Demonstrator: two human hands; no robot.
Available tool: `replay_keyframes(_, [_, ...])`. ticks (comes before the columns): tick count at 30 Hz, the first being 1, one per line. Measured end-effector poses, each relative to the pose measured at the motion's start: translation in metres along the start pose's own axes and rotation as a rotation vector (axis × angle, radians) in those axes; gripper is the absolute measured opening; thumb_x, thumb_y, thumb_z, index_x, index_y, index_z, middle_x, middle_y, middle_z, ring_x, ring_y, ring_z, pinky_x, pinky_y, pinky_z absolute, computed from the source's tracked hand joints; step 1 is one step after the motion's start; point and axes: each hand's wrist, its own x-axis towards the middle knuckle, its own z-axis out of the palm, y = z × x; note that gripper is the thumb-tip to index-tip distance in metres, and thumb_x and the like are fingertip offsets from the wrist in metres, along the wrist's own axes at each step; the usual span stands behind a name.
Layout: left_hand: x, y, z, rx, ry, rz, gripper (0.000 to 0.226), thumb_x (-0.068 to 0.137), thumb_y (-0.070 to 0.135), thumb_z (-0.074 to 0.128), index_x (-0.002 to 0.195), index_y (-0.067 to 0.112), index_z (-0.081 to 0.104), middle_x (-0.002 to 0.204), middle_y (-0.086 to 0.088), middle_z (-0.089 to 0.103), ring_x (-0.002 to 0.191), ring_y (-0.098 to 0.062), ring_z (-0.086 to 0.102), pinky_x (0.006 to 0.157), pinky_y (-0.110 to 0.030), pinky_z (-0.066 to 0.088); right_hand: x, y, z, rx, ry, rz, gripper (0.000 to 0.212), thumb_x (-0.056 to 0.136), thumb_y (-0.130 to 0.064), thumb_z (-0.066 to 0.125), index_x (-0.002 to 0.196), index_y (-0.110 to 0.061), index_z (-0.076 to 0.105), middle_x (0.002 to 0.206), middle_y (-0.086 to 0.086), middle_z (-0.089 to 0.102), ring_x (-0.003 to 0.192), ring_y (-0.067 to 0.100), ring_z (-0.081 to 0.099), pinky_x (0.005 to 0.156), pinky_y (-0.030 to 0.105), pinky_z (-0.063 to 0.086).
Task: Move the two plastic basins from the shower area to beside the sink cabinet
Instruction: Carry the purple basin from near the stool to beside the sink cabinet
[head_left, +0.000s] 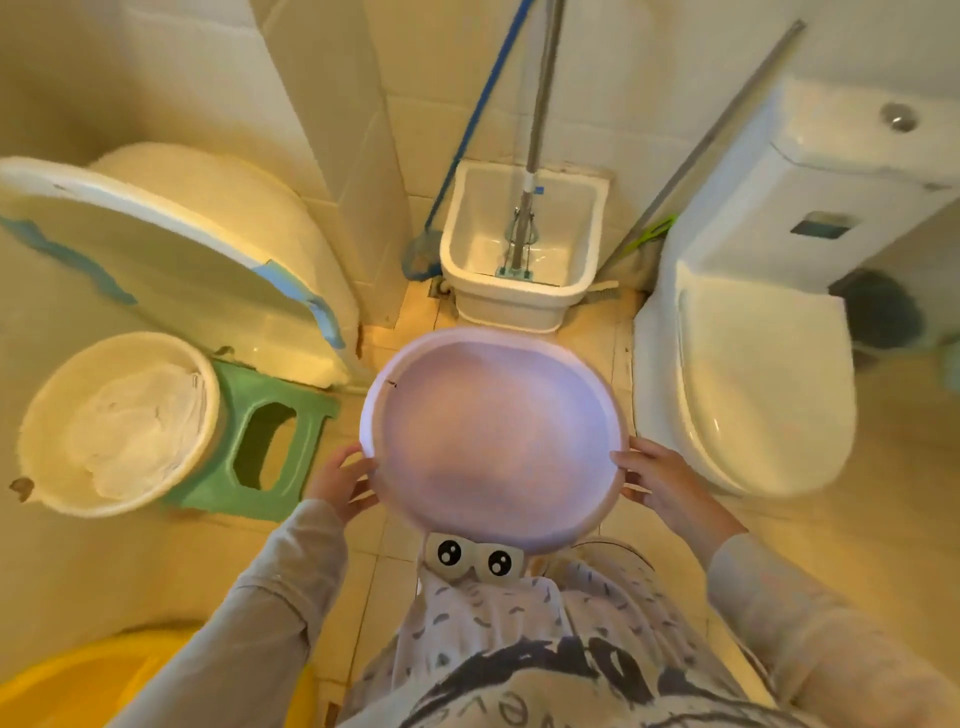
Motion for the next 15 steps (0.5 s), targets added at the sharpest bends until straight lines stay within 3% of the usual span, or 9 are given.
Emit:
replay_keyframes(3, [0.008,0.007,0.015,0.179,-0.089,0.008,0.027,0.089,0.003,0.048,0.110,0.020,0.050,0.071,-0.001,0.057,0.064,-0.017,0.051,0.059,-0.030,0.049,-0.032,0.046,-0.011,0.151,0.111,0.012,0.032,0.082,-0.014,0.065,0.113,-0.015,0.065,0.099,0.005,0.071,0.088,0.024,0.065,0.072,0.033,0.049])
replay_keyframes(5, [0.012,0.011,0.029,0.277,-0.148,0.022,0.024,0.089,0.004,0.050,0.106,0.019,0.052,0.066,0.000,0.060,0.063,-0.017,0.051,0.056,-0.028,0.050,-0.051,0.076,-0.016,0.270,0.181,0.033,0.033,0.081,-0.015,0.066,0.114,-0.017,0.065,0.097,0.003,0.070,0.085,0.022,0.064,0.068,0.031,0.047])
replay_keyframes(10, [0.010,0.000,0.080,0.528,-0.291,0.054,0.019,0.086,0.005,0.054,0.101,0.017,0.053,0.073,-0.003,0.056,0.064,-0.018,0.052,0.059,-0.030,0.047,-0.106,0.159,-0.030,0.521,0.347,0.132,0.035,0.081,-0.014,0.066,0.115,-0.017,0.063,0.096,0.004,0.068,0.084,0.021,0.062,0.066,0.030,0.048])
replay_keyframes(15, [-0.021,-0.028,0.147,0.714,-0.433,0.074,0.016,0.084,0.002,0.055,0.081,0.017,0.056,0.064,-0.002,0.062,0.062,-0.019,0.055,0.058,-0.027,0.046,-0.162,0.230,-0.042,0.740,0.483,0.177,0.030,0.084,-0.014,0.063,0.114,-0.017,0.063,0.092,0.003,0.067,0.083,0.019,0.061,0.066,0.030,0.048])
